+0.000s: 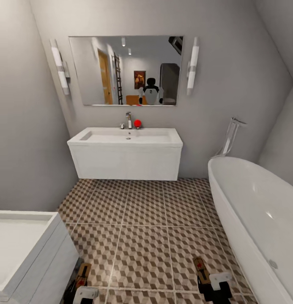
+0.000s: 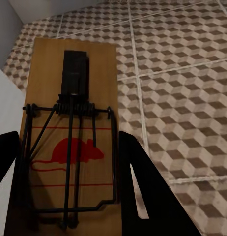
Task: Take the four mousetraps from the cabinet in the bathroom and place them on the bathroom floor. Make sure all four end up on the same floor surface, and ensure that at least two of them are either under or directly next to the same bathroom sink.
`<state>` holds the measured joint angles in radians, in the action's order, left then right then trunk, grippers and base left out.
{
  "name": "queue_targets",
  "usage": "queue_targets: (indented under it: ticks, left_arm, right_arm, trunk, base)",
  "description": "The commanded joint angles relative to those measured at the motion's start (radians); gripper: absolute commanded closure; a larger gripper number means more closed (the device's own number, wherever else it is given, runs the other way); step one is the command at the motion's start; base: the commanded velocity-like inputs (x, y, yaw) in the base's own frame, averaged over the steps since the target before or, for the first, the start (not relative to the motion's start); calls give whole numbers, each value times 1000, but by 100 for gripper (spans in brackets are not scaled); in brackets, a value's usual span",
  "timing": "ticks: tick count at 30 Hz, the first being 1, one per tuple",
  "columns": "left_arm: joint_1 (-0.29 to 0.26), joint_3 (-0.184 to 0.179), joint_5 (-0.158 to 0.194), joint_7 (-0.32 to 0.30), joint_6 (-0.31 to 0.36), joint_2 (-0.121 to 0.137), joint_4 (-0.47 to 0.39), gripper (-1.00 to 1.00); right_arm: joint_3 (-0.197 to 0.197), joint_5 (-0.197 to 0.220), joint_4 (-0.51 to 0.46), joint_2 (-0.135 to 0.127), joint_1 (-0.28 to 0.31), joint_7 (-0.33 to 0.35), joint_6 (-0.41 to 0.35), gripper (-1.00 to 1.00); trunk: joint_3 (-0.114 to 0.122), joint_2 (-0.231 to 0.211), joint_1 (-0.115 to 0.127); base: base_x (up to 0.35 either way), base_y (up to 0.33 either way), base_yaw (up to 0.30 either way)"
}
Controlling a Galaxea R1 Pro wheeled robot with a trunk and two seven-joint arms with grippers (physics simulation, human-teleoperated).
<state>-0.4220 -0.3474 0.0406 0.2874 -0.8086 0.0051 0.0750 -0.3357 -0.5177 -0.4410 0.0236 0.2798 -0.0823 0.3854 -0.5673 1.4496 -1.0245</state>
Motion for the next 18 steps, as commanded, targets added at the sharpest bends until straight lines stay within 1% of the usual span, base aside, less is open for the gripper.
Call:
queue_targets:
  ticks: [1,18]
  left_arm:
    - [-1,-8,4,3,-4,0,3,100]
    - [-1,-8,4,3,-4,0,3,100]
  right_arm:
    - [-6,-7,1,1,1,1,4,100]
    - [-8,-7,1,1,1,1,4,100]
  trunk:
    - [-1,0,-1]
    - [-1,0,-1]
  base:
    - [305,0,3]
    - [306,0,0]
